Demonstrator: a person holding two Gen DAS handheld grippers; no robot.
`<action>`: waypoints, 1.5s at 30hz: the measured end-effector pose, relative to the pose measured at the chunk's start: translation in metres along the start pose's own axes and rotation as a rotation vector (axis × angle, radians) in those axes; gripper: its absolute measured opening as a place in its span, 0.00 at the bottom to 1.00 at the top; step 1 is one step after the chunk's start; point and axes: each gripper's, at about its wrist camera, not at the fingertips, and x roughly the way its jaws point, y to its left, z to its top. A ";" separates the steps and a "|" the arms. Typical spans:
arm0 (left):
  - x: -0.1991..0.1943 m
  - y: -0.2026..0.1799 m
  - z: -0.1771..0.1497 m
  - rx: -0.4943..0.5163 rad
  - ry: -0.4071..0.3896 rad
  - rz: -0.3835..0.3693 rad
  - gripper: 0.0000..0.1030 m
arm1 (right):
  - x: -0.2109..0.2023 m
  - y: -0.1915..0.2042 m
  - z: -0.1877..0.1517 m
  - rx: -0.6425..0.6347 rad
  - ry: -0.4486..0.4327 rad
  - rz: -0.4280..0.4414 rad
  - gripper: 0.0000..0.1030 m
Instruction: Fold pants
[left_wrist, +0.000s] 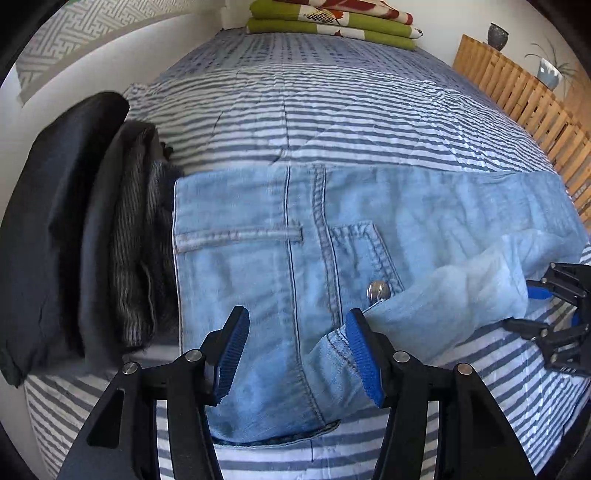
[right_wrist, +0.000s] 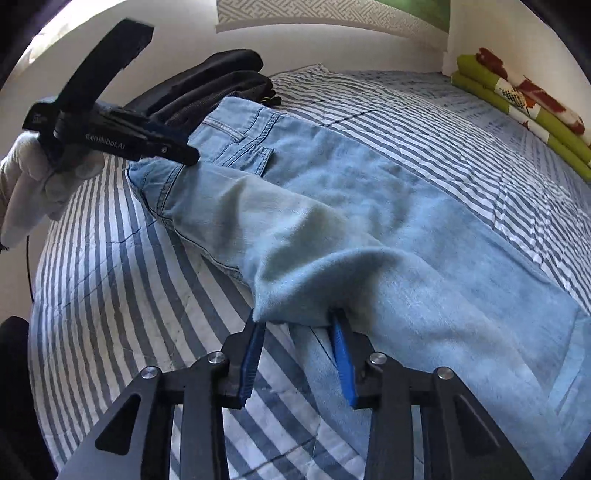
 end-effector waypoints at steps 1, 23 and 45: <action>-0.002 -0.002 -0.002 0.005 -0.005 -0.005 0.57 | -0.008 -0.003 -0.009 0.023 -0.004 0.008 0.32; -0.031 0.044 -0.046 -0.094 -0.035 0.121 0.46 | -0.018 -0.014 0.025 0.157 -0.215 0.182 0.47; -0.008 0.047 -0.055 -0.160 0.054 0.206 0.11 | -0.005 0.016 -0.009 0.036 0.108 0.231 0.06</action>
